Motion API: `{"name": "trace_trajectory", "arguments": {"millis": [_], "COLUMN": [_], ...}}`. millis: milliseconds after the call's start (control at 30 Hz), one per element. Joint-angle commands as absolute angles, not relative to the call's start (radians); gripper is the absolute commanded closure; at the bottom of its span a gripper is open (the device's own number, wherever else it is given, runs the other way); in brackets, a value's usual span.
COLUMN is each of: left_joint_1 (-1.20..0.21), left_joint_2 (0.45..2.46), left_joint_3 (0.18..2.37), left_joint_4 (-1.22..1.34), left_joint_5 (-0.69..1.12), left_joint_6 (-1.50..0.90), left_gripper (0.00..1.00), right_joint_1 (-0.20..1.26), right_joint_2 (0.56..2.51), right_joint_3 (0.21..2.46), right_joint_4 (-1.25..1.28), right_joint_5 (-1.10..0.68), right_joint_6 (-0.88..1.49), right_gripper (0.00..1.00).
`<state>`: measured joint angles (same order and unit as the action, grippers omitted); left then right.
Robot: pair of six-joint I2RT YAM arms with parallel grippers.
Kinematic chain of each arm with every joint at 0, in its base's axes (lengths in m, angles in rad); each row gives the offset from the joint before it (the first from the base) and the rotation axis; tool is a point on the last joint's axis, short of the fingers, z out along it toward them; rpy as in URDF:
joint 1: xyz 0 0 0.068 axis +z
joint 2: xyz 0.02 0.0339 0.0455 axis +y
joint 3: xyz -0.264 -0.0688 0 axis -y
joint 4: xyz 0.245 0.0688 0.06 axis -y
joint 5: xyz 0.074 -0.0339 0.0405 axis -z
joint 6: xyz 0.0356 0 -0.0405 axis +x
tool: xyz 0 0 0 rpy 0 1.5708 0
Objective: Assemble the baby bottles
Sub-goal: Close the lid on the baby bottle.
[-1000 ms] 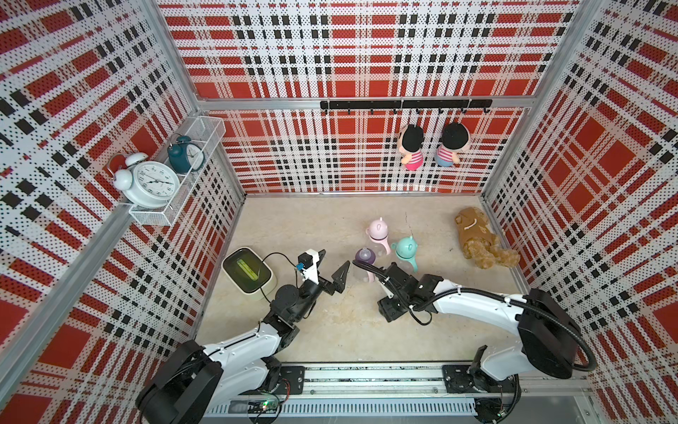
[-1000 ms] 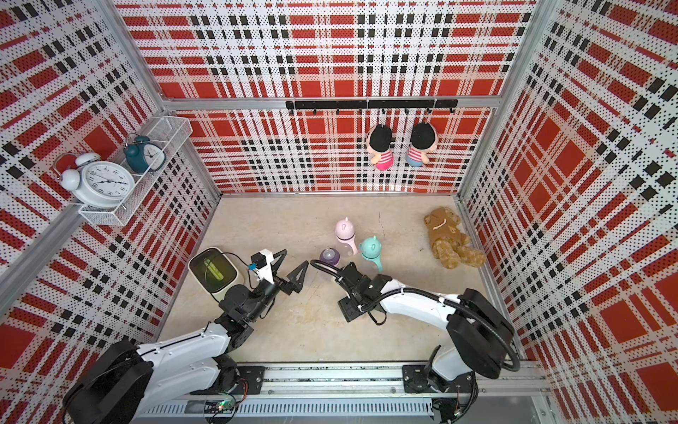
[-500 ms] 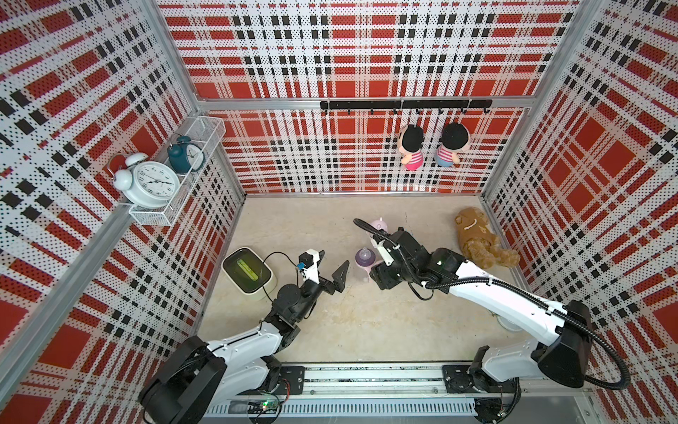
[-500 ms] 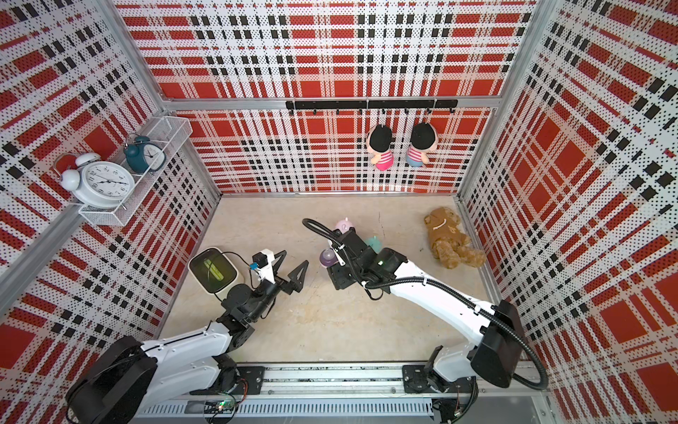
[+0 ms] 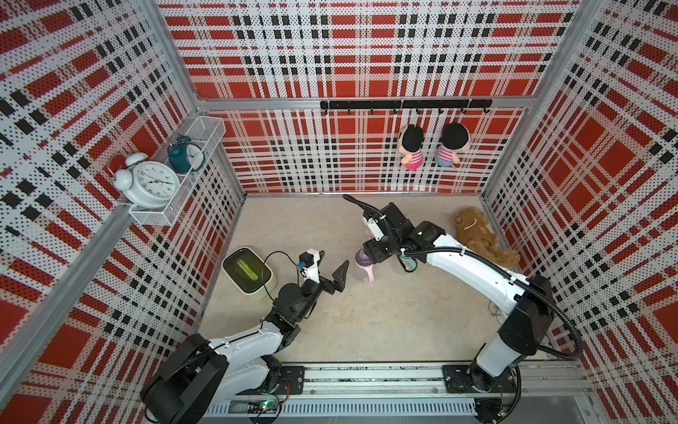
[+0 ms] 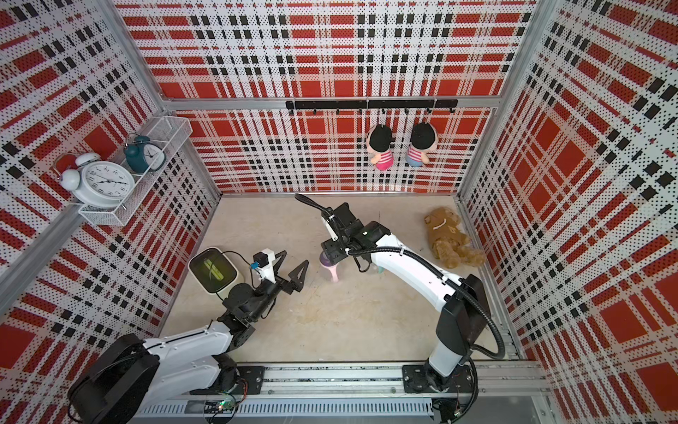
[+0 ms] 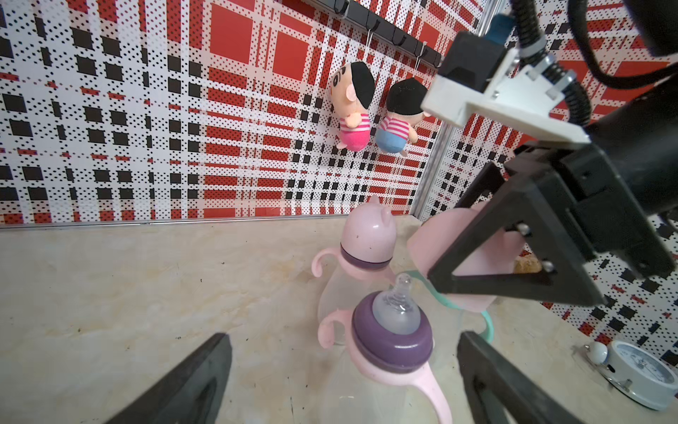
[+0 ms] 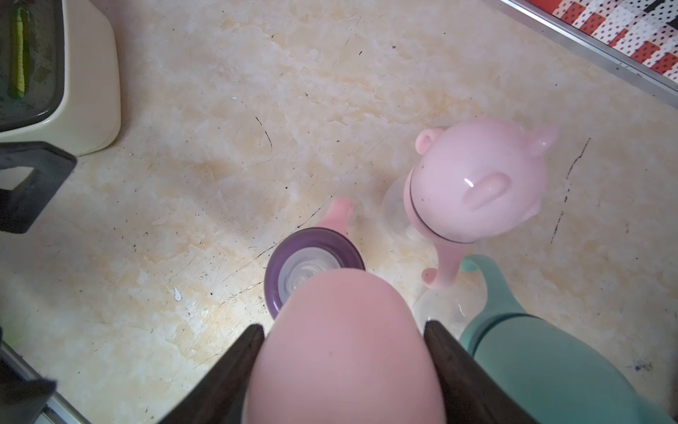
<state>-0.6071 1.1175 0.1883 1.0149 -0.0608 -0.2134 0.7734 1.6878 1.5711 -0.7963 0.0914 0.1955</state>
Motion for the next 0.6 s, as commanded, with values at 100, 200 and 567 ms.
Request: {"name": "trace_trajectory", "arguments": {"millis": [100, 200, 567], "left_joint_1": [-0.6, -0.598, -0.597], "left_joint_2": [1.118, 1.117, 1.106], "left_joint_3": [0.213, 0.213, 0.207], "left_joint_4": [1.011, 1.009, 1.009], "left_joint_5": [-0.071, -0.069, -0.072], "left_joint_6": [-0.215, -0.215, -0.213], "left_gripper": [0.02, 0.02, 0.02], "right_joint_1": [0.77, 0.77, 0.77], "right_joint_2": [1.75, 1.776, 1.844], "right_joint_3": [1.638, 1.66, 1.696], "right_joint_4": [-0.852, -0.865, -0.873], "right_joint_5": [0.057, 0.056, 0.037], "right_joint_6": [0.15, 0.143, 0.132], "right_gripper": [0.29, 0.29, 0.28]}}
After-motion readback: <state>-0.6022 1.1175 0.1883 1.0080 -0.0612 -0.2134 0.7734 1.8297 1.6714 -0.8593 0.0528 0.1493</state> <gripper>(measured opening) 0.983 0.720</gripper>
